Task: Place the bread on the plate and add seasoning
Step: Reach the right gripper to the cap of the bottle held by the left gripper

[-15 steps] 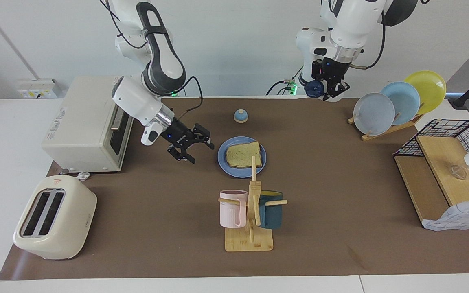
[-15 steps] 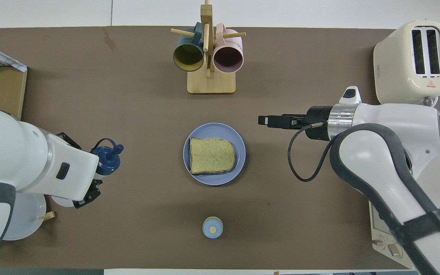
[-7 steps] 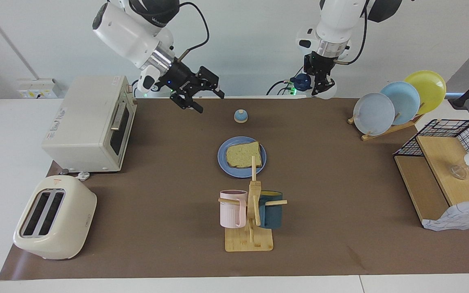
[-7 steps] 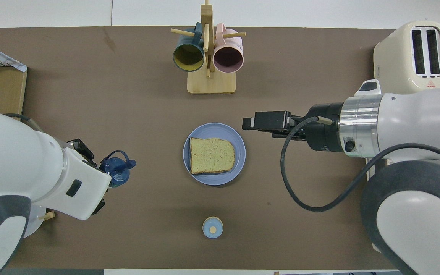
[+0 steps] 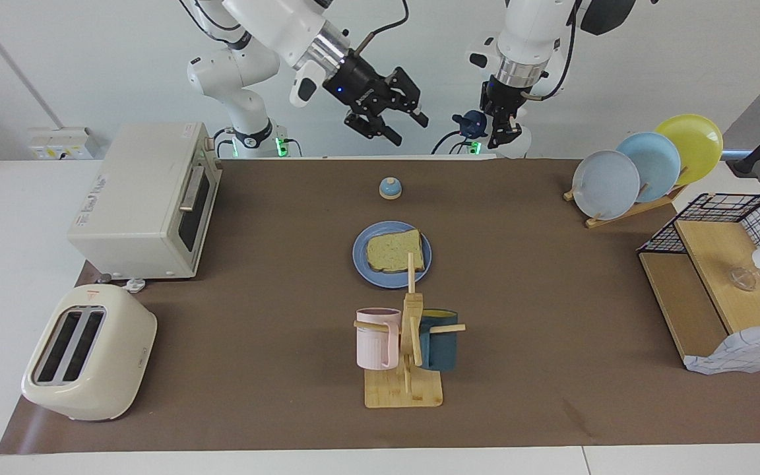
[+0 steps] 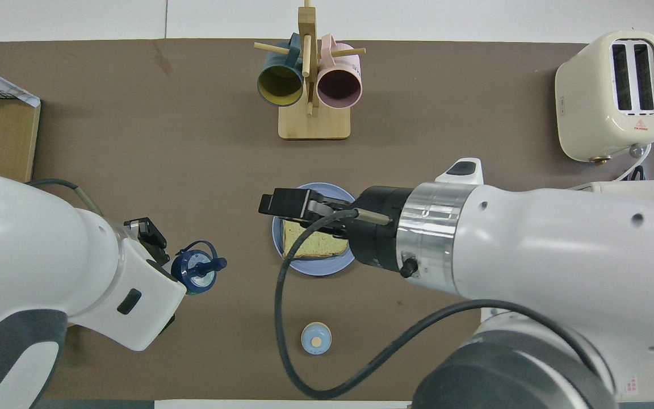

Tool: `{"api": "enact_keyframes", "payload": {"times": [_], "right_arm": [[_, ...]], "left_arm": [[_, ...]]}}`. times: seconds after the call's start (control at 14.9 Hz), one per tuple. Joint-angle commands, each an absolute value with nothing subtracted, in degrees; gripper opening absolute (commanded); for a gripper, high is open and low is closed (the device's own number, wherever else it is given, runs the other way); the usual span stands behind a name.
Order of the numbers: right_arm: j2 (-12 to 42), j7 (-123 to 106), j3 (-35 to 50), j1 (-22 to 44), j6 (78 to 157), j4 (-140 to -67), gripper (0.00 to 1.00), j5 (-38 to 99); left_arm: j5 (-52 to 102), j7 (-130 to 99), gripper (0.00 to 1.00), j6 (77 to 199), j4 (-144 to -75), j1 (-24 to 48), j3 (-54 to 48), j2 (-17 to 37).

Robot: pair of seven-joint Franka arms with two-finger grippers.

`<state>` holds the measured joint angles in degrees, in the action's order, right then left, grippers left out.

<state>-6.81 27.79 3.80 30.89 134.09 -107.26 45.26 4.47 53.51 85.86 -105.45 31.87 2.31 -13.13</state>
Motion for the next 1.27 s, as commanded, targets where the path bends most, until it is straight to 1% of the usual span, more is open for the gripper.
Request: {"api": "enact_keyframes", "payload": {"times": [0.0, 0.27, 0.4, 0.6, 0.87, 1.0, 1.21], "right_arm": [[-5.98, 29.53, 3.78, 33.21, 135.44, -106.70, 0.63, 42.46], [-6.15, 30.59, 3.78, 35.50, 135.35, -106.96, 0.63, 40.17], [-5.98, 30.67, 3.78, 35.60, 135.26, -106.35, 0.62, 38.50], [-5.98, 30.59, 3.78, 35.68, 134.74, -106.17, 0.56, 37.18], [-6.42, 30.94, 3.78, 35.68, 133.33, -104.95, 0.54, 37.18], [-6.59, 31.11, 3.87, 35.77, 133.24, -105.20, 0.54, 36.48], [-7.12, 31.11, 4.22, 35.86, 133.33, -105.91, 0.51, 35.16]], "left_arm": [[6.68, 54.32, 0.40, 88.41, -107.49, 32.17, 2.64, -15.29], [8.44, 53.70, 0.40, 89.47, -109.07, 32.17, 2.55, -16.17], [8.79, 52.65, 0.39, 89.91, -109.07, 32.17, 2.55, -16.35], [8.79, 52.21, 0.39, 90.61, -109.60, 32.17, 2.55, -16.44], [8.88, 52.21, 0.39, 91.05, -110.39, 32.17, 2.55, -16.96], [8.88, 52.12, 0.39, 91.49, -111.09, 32.17, 2.55, -17.40], [9.23, 51.33, 0.39, 91.67, -111.09, 32.17, 2.55, -17.49]]}}
